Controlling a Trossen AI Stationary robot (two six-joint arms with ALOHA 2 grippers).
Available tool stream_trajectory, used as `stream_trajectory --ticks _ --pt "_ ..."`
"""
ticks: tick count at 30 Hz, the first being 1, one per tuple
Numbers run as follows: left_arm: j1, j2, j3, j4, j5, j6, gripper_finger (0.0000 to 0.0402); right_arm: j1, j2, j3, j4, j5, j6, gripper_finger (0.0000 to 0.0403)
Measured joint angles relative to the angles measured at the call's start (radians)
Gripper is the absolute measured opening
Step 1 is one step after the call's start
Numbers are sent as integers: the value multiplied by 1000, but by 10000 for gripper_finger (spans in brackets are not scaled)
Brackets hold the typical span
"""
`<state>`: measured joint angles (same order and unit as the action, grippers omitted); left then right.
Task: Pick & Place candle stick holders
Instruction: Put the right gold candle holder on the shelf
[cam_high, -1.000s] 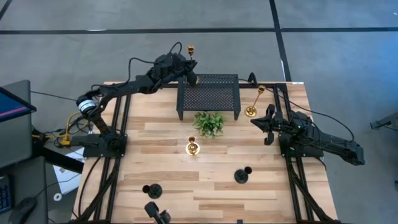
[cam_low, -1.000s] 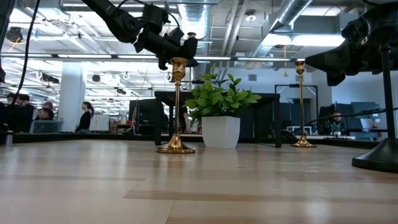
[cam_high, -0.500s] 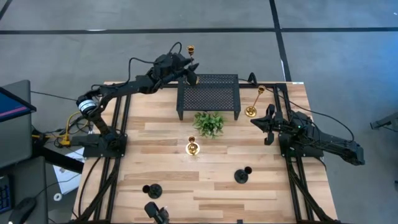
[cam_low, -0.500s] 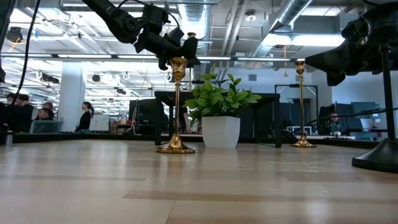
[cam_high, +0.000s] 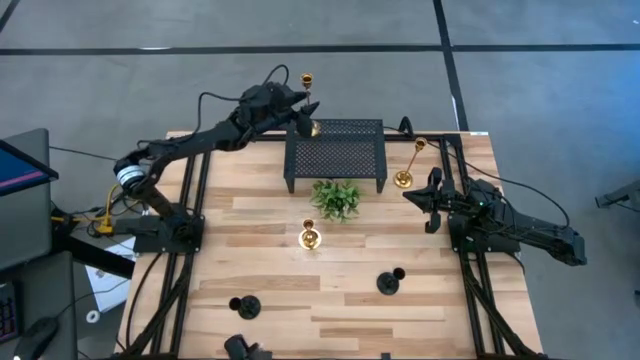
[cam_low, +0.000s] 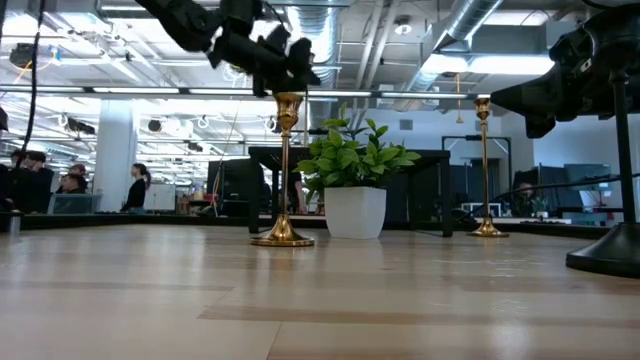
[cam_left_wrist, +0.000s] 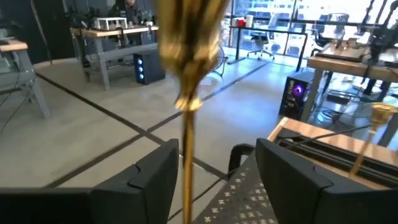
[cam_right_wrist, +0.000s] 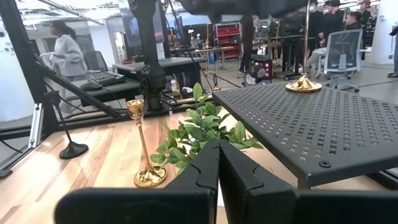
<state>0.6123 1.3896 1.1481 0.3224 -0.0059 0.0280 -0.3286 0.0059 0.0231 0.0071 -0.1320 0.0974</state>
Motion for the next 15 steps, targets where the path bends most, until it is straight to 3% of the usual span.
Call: stream_trajectory --ticks 10,15 --pt "-13 -245 1 -417 0 47 200 1 0 0 0 0 0 0" --pt "-17 -355 1 -566 0 77 172 1 0 0 0 -1 0 0"
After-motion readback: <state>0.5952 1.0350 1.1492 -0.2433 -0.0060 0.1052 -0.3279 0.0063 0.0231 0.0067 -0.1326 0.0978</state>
